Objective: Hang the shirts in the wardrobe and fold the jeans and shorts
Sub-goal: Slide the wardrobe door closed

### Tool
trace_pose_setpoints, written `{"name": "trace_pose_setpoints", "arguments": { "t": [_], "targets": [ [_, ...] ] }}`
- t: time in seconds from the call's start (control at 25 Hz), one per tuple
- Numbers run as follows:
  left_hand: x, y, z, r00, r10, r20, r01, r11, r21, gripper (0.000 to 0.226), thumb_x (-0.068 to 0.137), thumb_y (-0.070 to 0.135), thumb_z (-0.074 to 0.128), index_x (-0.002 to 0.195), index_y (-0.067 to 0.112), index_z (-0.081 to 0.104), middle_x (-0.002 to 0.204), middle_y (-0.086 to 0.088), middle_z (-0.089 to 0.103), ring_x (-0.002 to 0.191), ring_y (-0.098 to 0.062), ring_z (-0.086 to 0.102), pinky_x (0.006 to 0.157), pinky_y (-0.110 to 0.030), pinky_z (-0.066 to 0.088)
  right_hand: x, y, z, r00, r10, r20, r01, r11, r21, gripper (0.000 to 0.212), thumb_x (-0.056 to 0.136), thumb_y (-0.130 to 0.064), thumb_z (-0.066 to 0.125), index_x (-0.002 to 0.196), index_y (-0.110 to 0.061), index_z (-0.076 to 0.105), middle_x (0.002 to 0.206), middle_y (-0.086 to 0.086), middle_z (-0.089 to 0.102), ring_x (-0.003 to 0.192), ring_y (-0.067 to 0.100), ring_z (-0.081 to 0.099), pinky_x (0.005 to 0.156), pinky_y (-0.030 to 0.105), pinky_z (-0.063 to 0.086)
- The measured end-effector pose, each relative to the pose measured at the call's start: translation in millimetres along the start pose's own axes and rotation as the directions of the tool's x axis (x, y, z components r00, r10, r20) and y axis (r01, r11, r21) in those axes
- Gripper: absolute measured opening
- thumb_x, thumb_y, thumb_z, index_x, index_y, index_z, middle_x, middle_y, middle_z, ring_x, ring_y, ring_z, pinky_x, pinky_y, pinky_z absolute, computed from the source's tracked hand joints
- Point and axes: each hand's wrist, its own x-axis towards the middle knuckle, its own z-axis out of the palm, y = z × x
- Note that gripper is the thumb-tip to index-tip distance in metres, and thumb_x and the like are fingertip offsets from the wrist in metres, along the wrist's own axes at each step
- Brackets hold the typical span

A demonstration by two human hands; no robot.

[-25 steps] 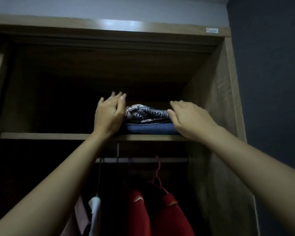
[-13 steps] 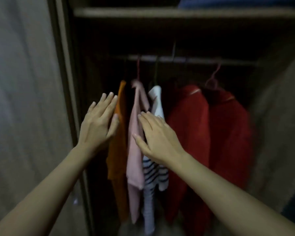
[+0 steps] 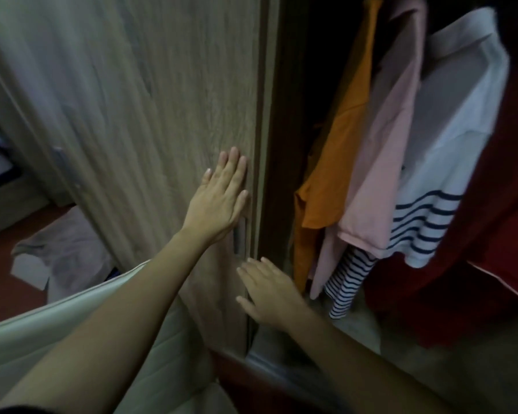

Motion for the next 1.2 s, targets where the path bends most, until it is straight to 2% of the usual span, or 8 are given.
{"name": "trace_pose_setpoints", "arguments": {
  "t": [0.12,0.28,0.36,0.44,0.68,0.8,0.96,1.2],
  "targets": [
    [1,-9,10,0.995,0.073,-0.063,-0.073,0.997,0.002,0.056,0.101,0.031,0.021,0.145,0.018,-0.009,0.153,-0.002,-0.011,0.143,-0.013,-0.011,0.117,-0.042,0.005,30,-11,6,0.999,-0.034,0.036,0.043,0.963,-0.266,0.058,0.098,-0.033,0.035,0.146,-0.004,0.02,0.155,0.015,0.021,0.145,0.027,0.012,0.116,0.038,-0.004],
    [4,-17,15,0.988,0.106,-0.11,-0.103,0.994,0.04,0.058,0.1,0.031,0.023,0.145,0.022,-0.012,0.153,0.002,-0.008,0.142,-0.008,-0.017,0.117,-0.039,0.0,60,-13,2,0.98,0.015,0.201,0.132,0.704,-0.698,0.063,0.097,-0.036,0.034,0.147,-0.004,0.014,0.157,0.017,0.008,0.145,0.034,0.003,0.116,0.046,-0.003],
    [5,-17,18,0.983,0.123,-0.135,-0.117,0.992,0.054,0.058,0.1,0.03,0.023,0.145,0.02,-0.012,0.153,0.003,-0.005,0.141,-0.007,-0.019,0.117,-0.036,-0.003,65,-13,0,0.963,0.025,0.27,0.207,0.576,-0.791,0.066,0.097,-0.041,0.032,0.147,-0.004,0.011,0.157,0.017,0.004,0.145,0.034,0.0,0.116,0.047,-0.003],
    [5,-16,18,0.981,0.127,-0.147,-0.122,0.992,0.043,0.058,0.1,0.03,0.023,0.146,0.018,-0.011,0.154,0.002,-0.002,0.142,-0.009,-0.016,0.117,-0.035,-0.003,69,-10,2,0.953,0.007,0.303,0.253,0.532,-0.808,0.07,0.096,-0.042,0.034,0.147,-0.004,0.008,0.157,0.017,0.001,0.145,0.034,-0.002,0.117,0.047,-0.002],
    [0,-15,2,0.969,0.206,-0.133,-0.201,0.978,0.051,0.055,0.1,0.027,0.026,0.147,0.015,0.0,0.154,0.0,0.003,0.143,-0.012,-0.002,0.117,-0.039,0.004,87,-5,10,0.977,-0.006,0.212,0.158,0.685,-0.711,0.056,0.095,-0.029,0.046,0.145,-0.012,0.027,0.155,0.014,0.016,0.142,0.033,0.014,0.116,0.042,0.014],
    [2,-18,2,0.928,0.344,-0.141,-0.32,0.932,0.168,0.056,0.098,0.025,0.031,0.148,0.013,0.01,0.154,-0.001,0.013,0.145,-0.011,-0.003,0.116,-0.041,0.009,74,2,12,0.984,0.023,0.176,0.112,0.688,-0.717,0.052,0.091,-0.028,0.052,0.139,-0.013,0.04,0.143,0.013,0.033,0.132,0.033,0.028,0.112,0.042,0.022],
    [5,8,14,0.849,0.514,-0.127,-0.484,0.85,0.205,0.059,0.094,0.023,0.035,0.149,0.013,0.014,0.154,-0.002,0.016,0.146,-0.014,-0.005,0.115,-0.043,0.013,35,26,7,0.969,0.018,0.245,0.17,0.673,-0.72,0.049,0.09,-0.028,0.052,0.136,-0.011,0.044,0.137,0.012,0.038,0.123,0.03,0.034,0.099,0.036,0.031],
    [19,79,41,0.707,0.677,-0.203,-0.618,0.731,0.289,0.06,0.096,0.029,0.027,0.151,0.017,0.007,0.159,0.002,-0.009,0.147,-0.015,-0.003,0.115,-0.04,0.002,-52,70,2,0.961,0.002,0.277,0.198,0.694,-0.692,0.043,0.096,-0.021,0.038,0.137,-0.007,0.039,0.133,0.007,0.038,0.123,0.026,0.034,0.101,0.034,0.032]
  ]
}}
